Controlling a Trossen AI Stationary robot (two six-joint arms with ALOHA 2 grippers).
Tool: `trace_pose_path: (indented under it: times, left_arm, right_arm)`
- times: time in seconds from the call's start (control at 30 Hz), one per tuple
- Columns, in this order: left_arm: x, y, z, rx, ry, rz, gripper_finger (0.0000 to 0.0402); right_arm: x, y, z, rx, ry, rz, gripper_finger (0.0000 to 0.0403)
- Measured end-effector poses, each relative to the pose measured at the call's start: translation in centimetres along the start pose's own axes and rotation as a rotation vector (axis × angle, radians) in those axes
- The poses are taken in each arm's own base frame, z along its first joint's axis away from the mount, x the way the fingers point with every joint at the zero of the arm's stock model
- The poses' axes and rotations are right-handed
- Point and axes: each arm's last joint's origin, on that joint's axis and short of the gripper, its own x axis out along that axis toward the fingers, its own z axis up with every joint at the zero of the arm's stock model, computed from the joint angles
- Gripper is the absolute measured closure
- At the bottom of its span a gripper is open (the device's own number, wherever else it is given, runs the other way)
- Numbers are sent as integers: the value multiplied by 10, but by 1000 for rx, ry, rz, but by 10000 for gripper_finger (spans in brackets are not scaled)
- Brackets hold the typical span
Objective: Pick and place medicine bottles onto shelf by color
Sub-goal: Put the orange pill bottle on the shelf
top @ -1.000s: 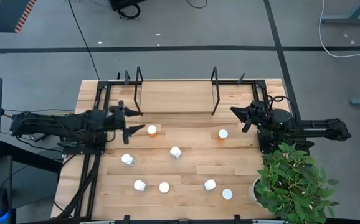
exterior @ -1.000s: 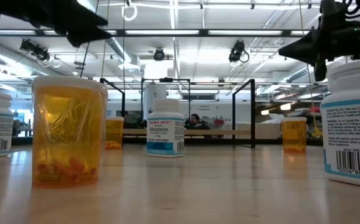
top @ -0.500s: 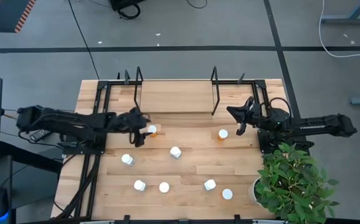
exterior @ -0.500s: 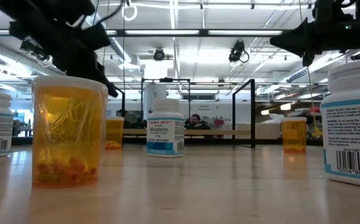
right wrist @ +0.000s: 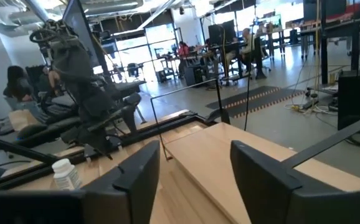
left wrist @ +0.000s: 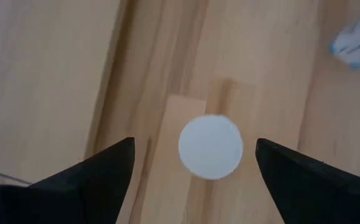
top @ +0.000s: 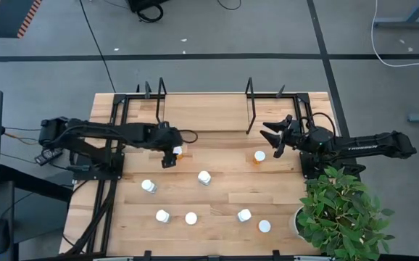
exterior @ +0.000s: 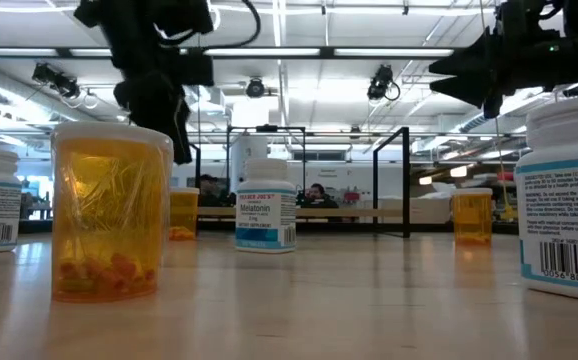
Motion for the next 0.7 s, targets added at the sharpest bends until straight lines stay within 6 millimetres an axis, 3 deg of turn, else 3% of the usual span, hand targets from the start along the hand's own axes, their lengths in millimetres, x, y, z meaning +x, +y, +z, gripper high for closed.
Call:
trace_pose_path:
  times: [0.37,0.7]
  left_arm:
    - [32,-6,-2,31,123,-47,65]
    - [36,-7,0,33,123,-47,65]
  right_arm:
    - [0,0,-2,-8,21,-4,185]
    - [0,-1,-3,-8,26,-6,185]
